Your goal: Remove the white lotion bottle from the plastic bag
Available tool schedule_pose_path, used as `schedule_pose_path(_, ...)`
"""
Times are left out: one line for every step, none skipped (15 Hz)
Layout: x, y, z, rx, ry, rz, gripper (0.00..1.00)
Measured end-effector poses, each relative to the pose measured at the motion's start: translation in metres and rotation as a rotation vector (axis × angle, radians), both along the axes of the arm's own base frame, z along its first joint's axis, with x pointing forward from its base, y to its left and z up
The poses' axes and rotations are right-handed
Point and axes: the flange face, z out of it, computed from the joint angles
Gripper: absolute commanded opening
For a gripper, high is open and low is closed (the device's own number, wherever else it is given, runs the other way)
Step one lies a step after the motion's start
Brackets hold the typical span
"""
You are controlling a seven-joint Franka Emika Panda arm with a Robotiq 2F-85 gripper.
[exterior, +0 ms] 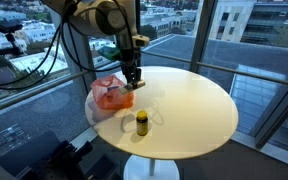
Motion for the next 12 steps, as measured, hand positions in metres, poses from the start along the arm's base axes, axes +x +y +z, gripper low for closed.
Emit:
schedule_pose_path(0.001,-0.005,-0.007,0.001,0.006,-0.009,0.25)
schedule_pose_path(0.002,-0.01,-0.014,0.002,0.011,-0.018,0.25)
schedule_pose_path(0.003,-0.014,-0.022,0.003,0.016,-0.025,0.25)
schedule_pose_path(0.004,-0.018,-0.031,0.004,0.019,-0.032,0.25)
schedule_pose_path(0.006,-0.021,-0.039,0.005,0.023,-0.038,0.25)
schedule_pose_path(0.007,-0.024,-0.048,0.006,0.025,-0.042,0.25)
schedule_pose_path(0.009,-0.026,-0.057,0.007,0.029,-0.045,0.25)
schedule_pose_path(0.01,-0.029,-0.067,0.007,0.033,-0.048,0.25)
schedule_pose_path(0.01,-0.03,-0.076,0.008,0.039,-0.051,0.25)
schedule_pose_path(0.011,-0.032,-0.085,0.008,0.047,-0.054,0.25)
schedule_pose_path(0.011,-0.034,-0.094,0.008,0.054,-0.056,0.25)
schedule_pose_path(0.011,-0.035,-0.102,0.008,0.061,-0.058,0.25)
